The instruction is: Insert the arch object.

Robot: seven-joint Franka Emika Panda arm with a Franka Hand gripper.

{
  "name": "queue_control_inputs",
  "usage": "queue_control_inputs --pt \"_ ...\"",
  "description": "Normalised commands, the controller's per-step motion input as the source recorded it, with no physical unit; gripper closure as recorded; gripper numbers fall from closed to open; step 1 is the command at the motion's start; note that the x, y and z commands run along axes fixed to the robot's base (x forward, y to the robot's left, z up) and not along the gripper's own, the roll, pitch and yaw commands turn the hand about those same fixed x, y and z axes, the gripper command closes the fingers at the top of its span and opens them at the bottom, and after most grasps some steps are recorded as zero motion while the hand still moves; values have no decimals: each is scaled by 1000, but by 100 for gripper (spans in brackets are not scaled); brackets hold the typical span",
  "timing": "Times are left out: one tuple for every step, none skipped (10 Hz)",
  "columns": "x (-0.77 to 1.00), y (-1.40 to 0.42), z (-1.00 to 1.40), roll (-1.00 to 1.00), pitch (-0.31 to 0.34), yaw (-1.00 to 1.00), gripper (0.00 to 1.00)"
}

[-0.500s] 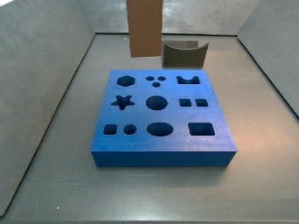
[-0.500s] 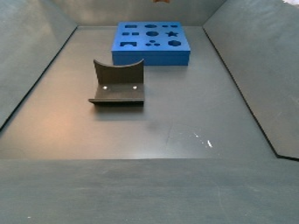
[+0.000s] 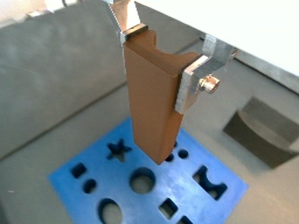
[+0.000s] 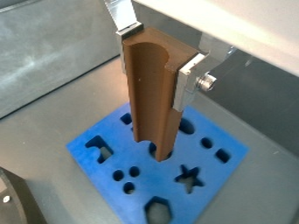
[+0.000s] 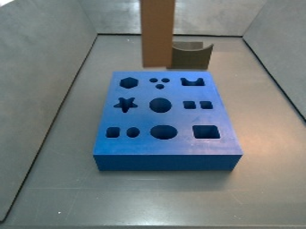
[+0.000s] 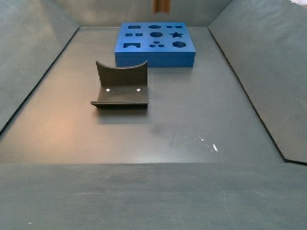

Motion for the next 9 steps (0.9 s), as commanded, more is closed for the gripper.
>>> queue_control_inputs --pt "1000 291 -417 34 0 -191 100" --pt "1000 280 -277 13 97 -146 100" --pt "1000 169 -106 83 190 0 100" --pt "1000 100 -60 239 194 120 100" --pt "1000 89 -123 280 140 123 100" --pt "1000 63 -143 329 144 89 100" --pt "1000 134 -214 247 116 97 100" --pt "1000 163 -234 191 101 137 100" --pt "1000 91 -366 141 60 60 100"
